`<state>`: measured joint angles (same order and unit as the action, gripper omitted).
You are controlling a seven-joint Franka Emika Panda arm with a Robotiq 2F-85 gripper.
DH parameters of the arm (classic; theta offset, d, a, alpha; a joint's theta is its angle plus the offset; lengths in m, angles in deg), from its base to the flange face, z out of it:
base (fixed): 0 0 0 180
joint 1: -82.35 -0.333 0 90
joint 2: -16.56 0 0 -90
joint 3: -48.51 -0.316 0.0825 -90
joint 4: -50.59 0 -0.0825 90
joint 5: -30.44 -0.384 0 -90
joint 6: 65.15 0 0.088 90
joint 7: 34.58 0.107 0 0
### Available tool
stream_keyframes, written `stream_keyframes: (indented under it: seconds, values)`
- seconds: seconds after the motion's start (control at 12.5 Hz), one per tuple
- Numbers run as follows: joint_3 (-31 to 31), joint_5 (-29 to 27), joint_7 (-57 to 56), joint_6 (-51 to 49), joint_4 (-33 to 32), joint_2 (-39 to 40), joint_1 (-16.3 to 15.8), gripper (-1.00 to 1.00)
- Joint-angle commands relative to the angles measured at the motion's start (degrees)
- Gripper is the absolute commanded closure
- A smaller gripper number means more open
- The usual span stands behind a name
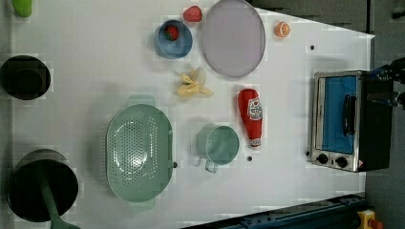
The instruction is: Pick Ketchup from the table and place it in strainer.
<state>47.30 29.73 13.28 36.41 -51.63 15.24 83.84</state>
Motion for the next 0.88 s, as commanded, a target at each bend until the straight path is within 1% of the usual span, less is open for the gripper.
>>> stream_keyframes:
  seconds: [0.08,0.24,0.48,0.64,0.88]
  values:
    - [-2.55,-0.99,-4.67,-7.04,-6.32,-11.35,5.92,-0.59]
    - [-2.76,-0.99,-4.85,-6.84,-6.70,-10.88,5.88,-0.99]
    - [-3.93,-0.99,-6.37,-6.63,-8.76,-8.31,5.76,-1.00]
    - [-5.05,-0.99,-9.76,-5.03,-10.96,-5.54,5.58,-1.00]
    - [-6.50,-0.99,-22.61,3.56,-16.69,-1.87,5.39,-1.00]
